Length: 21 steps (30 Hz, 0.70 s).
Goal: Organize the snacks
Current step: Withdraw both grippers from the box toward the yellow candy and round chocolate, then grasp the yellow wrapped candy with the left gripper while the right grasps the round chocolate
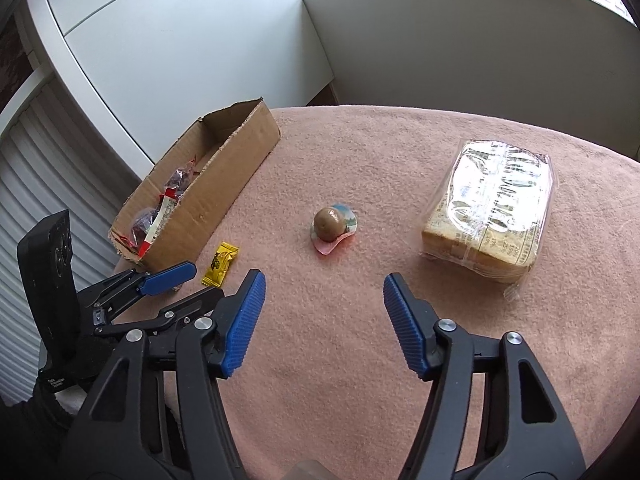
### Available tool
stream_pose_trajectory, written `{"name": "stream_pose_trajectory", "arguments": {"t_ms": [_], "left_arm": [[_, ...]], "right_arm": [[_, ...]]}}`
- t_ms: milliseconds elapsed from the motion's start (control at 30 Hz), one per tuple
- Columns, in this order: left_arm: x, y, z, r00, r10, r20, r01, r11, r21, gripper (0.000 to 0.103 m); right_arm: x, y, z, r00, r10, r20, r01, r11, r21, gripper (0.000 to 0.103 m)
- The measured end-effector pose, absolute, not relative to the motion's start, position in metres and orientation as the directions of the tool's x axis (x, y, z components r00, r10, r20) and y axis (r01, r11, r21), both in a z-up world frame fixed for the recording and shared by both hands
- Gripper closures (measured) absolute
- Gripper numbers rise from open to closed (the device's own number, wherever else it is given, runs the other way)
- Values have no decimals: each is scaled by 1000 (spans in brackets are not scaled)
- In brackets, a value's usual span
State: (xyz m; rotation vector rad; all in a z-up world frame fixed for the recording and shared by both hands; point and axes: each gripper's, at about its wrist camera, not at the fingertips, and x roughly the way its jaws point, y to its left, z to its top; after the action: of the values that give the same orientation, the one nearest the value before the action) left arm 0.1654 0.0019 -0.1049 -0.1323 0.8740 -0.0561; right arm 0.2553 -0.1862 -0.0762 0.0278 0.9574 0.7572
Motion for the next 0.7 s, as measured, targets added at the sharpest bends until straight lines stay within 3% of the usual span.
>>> {"name": "stream_pose_trajectory", "arguments": {"t_ms": [533, 700], "left_arm": [[181, -8, -124, 626, -50, -778, -55, 993, -108, 55], [179, -1, -125, 632, -36, -774, -96, 988, -124, 63]], "right_arm": [[287, -175, -97, 327, 643, -692, -596, 709, 378, 38], [290, -172, -107, 316, 648, -693, -600, 703, 382, 38]]}}
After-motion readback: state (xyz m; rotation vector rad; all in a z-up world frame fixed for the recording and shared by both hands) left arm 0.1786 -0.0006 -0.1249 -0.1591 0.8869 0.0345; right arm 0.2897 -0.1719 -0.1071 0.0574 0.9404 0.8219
